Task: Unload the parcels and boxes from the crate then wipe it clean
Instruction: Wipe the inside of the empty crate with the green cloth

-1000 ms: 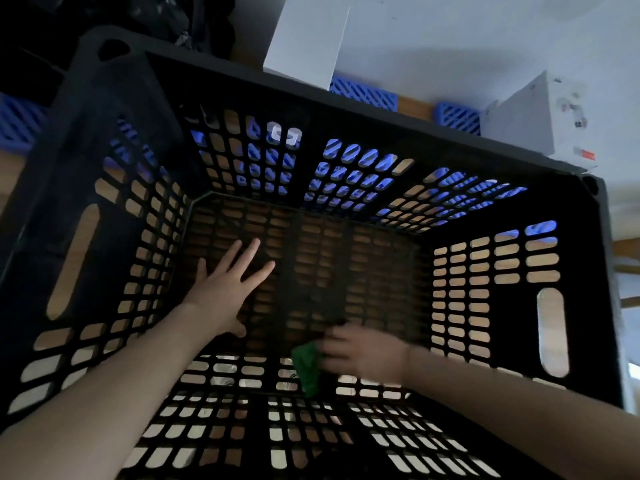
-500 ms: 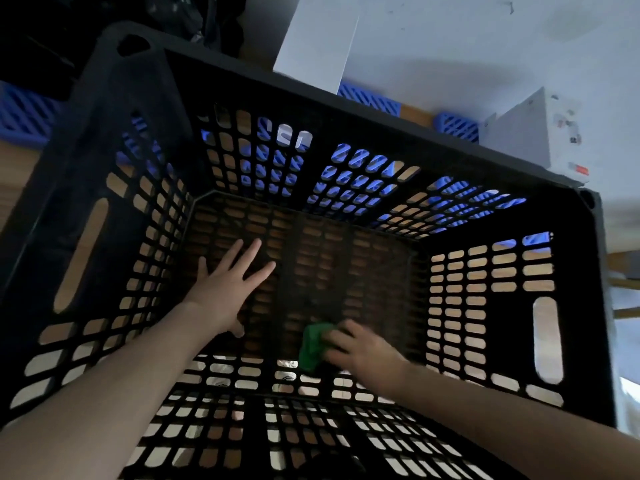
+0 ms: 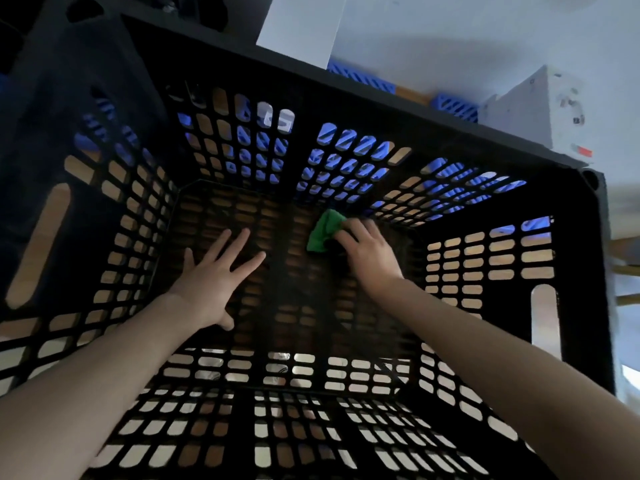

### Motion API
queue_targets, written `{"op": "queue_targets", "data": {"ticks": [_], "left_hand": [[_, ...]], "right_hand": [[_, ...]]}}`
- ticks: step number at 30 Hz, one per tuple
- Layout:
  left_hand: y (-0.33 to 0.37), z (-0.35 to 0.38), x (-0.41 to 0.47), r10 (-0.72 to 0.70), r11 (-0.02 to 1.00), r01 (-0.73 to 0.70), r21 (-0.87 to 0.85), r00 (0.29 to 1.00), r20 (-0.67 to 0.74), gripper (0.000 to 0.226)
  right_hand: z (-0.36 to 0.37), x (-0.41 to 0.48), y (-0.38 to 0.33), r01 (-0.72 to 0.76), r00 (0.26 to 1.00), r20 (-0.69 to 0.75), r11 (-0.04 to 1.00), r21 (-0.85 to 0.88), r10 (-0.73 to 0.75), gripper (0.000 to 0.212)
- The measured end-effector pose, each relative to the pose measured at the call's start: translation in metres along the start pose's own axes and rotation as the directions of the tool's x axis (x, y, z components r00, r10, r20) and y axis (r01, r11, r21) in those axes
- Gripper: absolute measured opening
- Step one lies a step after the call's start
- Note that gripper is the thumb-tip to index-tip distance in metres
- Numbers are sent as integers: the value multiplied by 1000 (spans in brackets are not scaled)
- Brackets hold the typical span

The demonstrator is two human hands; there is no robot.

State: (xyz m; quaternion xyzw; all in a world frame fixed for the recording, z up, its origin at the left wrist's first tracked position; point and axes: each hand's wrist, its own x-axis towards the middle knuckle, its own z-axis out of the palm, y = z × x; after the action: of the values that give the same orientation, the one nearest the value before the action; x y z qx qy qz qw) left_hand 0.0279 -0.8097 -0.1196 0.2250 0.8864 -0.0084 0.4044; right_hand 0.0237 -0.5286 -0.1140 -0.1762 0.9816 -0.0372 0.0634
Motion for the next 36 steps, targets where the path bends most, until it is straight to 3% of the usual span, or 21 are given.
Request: {"op": "queue_targets", "data": {"ticks": [3, 6, 8, 10, 12, 16, 19, 21, 24, 26, 28, 30, 33, 36], "left_hand": [[0, -2, 0, -6, 1000, 6, 5, 1000, 14, 131], [0, -2, 0, 4, 1000, -4, -28, 1000, 17, 133], [-1, -2, 0, 3, 999, -2, -40, 1000, 18, 133], [0, -2, 0, 3, 1000, -2, -29, 1000, 18, 133], [0, -2, 0, 1, 1000, 0, -18, 1000, 17, 132], [2, -3, -2, -8, 1000, 8, -8, 1000, 11, 131], [2, -5, -3, -11, 1000, 11, -12, 1000, 22, 131], [2, -5, -3, -13, 1000, 13, -3, 1000, 26, 131], [2, -6, -3, -15, 1000, 15, 2, 999, 35, 132], [2, -6, -3, -7, 1000, 8, -16, 999, 42, 133], [1, -7, -3, -9, 1000, 10, -21, 999, 47, 133], [1, -7, -3, -8, 1000, 9, -14, 999, 51, 133], [1, -6, -2, -11, 1000, 11, -4, 999, 44, 134], [2, -5, -2, -17, 1000, 17, -11, 999, 35, 133]], "right_hand": [[7, -61, -21, 241, 964, 101, 969, 55, -245, 45], [6, -126, -35, 516, 748, 360, 830, 213, -557, 45], [8, -138, -36, 587, 663, 385, 765, 266, -642, 33], [6, -116, -28, 613, 702, 296, 761, 214, -648, 23], [2, -80, -17, 545, 809, 174, 827, 136, -562, 28], [-6, -14, 7, 164, 986, 23, 985, 52, -165, 33], [-5, 0, 12, -42, 999, 28, 999, 27, 41, 42], [-2, -17, 3, -17, 999, 35, 999, 37, 15, 40], [5, -78, -19, 197, 968, 132, 971, 133, -214, 48], [4, -122, -30, 374, 872, 244, 900, 225, -424, 50], [2, -143, -35, 524, 744, 318, 808, 269, -588, 37], [2, -133, -28, 587, 708, 313, 774, 238, -633, 32], [4, -89, -12, 520, 823, 180, 841, 146, -540, 34], [2, -37, 7, 296, 951, 64, 952, 77, -301, 36]]}}
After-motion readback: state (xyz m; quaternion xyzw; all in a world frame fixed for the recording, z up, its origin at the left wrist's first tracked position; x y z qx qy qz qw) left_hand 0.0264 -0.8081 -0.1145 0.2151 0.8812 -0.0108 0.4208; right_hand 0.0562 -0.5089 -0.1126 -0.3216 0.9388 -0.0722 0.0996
